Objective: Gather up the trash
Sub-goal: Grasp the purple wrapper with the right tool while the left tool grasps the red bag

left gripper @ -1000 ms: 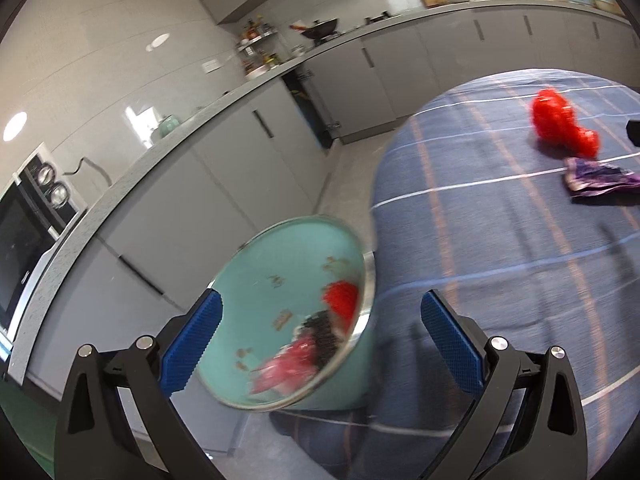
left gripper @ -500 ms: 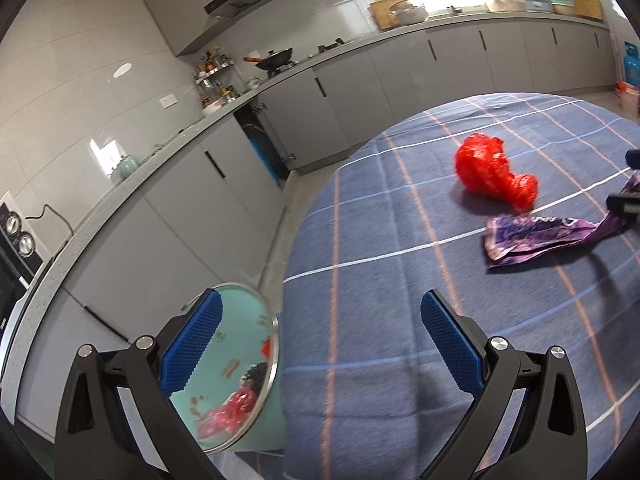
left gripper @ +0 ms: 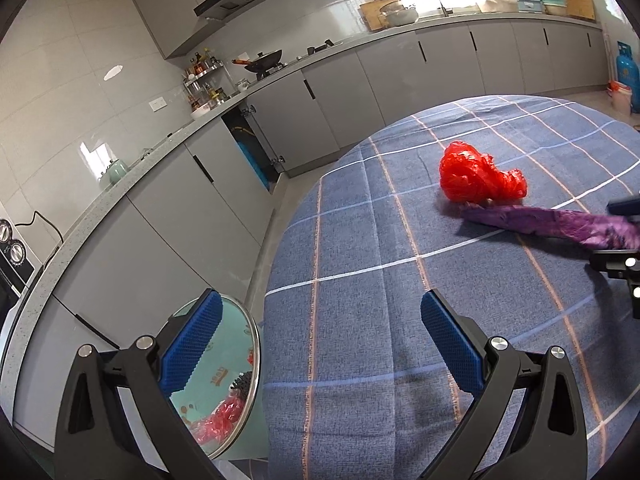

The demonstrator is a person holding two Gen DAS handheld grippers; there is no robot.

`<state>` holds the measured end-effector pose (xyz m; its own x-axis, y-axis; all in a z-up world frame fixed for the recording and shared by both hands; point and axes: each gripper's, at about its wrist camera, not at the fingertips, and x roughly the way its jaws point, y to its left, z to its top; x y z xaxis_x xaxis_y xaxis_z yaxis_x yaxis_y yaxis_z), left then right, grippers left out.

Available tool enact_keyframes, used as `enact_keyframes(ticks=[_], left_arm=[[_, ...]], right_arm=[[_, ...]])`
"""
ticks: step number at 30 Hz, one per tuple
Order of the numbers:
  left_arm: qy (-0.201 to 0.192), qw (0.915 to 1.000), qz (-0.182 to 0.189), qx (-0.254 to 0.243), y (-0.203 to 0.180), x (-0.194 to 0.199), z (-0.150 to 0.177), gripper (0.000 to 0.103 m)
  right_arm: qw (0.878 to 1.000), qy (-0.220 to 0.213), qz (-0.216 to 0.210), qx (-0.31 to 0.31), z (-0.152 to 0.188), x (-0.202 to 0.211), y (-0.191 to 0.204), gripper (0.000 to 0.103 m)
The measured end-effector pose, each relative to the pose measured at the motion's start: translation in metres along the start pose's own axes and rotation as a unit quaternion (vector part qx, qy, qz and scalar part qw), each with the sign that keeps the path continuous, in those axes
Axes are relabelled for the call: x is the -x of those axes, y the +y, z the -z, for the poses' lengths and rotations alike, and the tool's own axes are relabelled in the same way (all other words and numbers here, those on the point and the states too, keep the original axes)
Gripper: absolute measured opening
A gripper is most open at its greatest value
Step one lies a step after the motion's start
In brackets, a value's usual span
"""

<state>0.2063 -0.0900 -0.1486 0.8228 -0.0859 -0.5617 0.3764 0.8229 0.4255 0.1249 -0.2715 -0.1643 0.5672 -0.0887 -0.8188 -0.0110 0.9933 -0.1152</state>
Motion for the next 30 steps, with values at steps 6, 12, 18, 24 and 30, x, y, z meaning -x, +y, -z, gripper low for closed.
enact_keyframes(ticks=[6,12,18,24,30], left_arm=[[-0.004,1.0,0.002,0.001,0.003,0.006,-0.004,0.098],[-0.025,0.9997,0.004,0.005,0.006,0.02,-0.019,0.098],[-0.035,0.9991,0.022,0.007,-0.005,0.02,-0.041,0.098],[-0.035,0.9974,0.061,0.014,-0.036,-0.001,-0.069,0.098],[-0.018,0.9955,0.092,0.013,-0.074,-0.037,-0.095,0.098]], right_arm=[[0.999,-0.003,-0.026,0.035,0.003,0.012,0.018,0.02],[0.997,-0.061,-0.041,0.04,0.003,0.052,0.024,0.019],[0.994,-0.103,0.002,-0.026,-0.005,0.069,-0.009,0.019],[0.988,-0.098,0.081,-0.09,-0.012,0.045,-0.052,0.019],[0.982,-0.088,0.114,-0.122,-0.022,0.02,-0.077,0.019]])
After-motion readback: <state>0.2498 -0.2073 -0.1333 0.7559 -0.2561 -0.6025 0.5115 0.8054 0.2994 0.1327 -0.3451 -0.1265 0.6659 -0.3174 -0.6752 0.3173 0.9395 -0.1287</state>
